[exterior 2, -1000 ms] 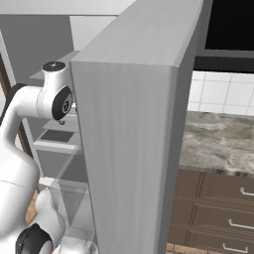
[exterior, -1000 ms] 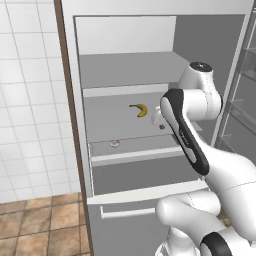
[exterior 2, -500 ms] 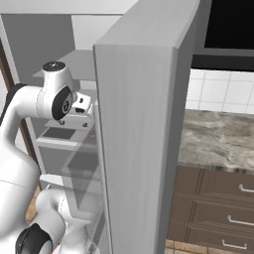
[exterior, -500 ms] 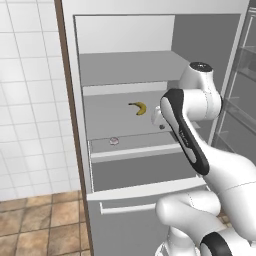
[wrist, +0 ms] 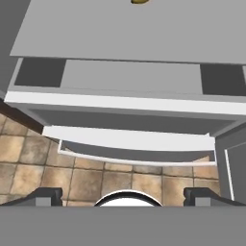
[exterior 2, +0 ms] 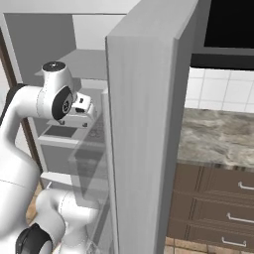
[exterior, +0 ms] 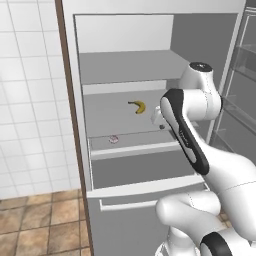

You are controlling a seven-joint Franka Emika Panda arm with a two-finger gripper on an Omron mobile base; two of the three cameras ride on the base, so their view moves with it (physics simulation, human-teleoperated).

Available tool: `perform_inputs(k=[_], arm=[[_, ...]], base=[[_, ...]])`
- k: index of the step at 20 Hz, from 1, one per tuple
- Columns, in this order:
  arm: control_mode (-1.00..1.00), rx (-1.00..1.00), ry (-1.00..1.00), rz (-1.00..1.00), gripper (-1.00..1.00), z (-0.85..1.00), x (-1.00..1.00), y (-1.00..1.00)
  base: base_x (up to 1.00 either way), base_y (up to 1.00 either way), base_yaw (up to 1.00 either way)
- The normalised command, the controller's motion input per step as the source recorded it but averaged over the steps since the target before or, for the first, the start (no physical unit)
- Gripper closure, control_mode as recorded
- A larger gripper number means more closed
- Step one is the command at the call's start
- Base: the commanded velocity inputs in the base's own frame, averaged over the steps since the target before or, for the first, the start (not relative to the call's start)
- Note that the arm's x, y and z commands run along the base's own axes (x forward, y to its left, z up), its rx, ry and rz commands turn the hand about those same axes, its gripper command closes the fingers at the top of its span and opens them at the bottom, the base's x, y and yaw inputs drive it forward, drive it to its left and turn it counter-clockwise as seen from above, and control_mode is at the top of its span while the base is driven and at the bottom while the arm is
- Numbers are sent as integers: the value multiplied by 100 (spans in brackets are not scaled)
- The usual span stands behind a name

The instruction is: Fully open the fridge drawer.

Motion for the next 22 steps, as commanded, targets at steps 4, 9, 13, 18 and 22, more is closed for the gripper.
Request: perform_inputs(k=[4,9,13,18,22], arm=[[100,0,0,0,-100,0,0,0],[-100,0,0,0,-100,0,0,0],[-100,0,0,0,-100,0,0,0],[-100,0,0,0,-100,0,9,0],[-100,0,-1,0,-100,-13,50,0]], base=[[-36,-3,0],[-13,-1,0],[0,0,0],[0,0,0],[0,0,0]])
